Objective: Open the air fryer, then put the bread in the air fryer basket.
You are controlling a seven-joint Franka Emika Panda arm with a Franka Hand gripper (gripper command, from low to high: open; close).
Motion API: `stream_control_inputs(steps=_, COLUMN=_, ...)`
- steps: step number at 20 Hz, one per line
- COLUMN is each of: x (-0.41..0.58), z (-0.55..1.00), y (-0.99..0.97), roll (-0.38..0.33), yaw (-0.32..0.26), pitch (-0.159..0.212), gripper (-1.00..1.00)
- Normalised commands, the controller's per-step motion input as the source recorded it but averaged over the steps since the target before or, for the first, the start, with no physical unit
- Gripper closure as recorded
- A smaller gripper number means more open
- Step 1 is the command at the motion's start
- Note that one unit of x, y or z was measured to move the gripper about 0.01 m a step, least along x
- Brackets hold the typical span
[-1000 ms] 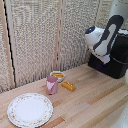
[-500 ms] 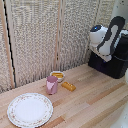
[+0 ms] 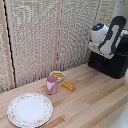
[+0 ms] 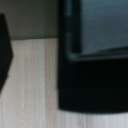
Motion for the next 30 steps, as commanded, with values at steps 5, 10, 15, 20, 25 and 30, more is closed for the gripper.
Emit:
stream_control_inputs(steps=5, x=0.042, z=0.00, y=0.00, roll=0.001, yaw=-0.001, pitch=0.027, gripper=1.00)
stream_control_inputs(steps=10, x=-0.032, z=0.09, y=0.44, roll=0.134, yaw=-0.028, pitch=0.015, gripper=1.00)
stream_control_inputs(steps=15, x=0.001, z=0.20, y=0.58, roll=0.309, yaw=-0.042, pitch=0.042, gripper=1.00)
stream_control_inputs(steps=20, x=0.053, z=0.17, y=0.58, roll=0.312, yaw=-0.074, pitch=0.030, gripper=1.00)
stream_control_inputs(steps=25, x=0.018, z=0.05, y=0.62, roll=0.204, yaw=-0.119, pitch=0.022, gripper=1.00)
stream_control_inputs(steps=30, x=-0.191, z=-0.17, y=0.95, roll=0.036, yaw=-0.038, pitch=-0.180, gripper=1.00)
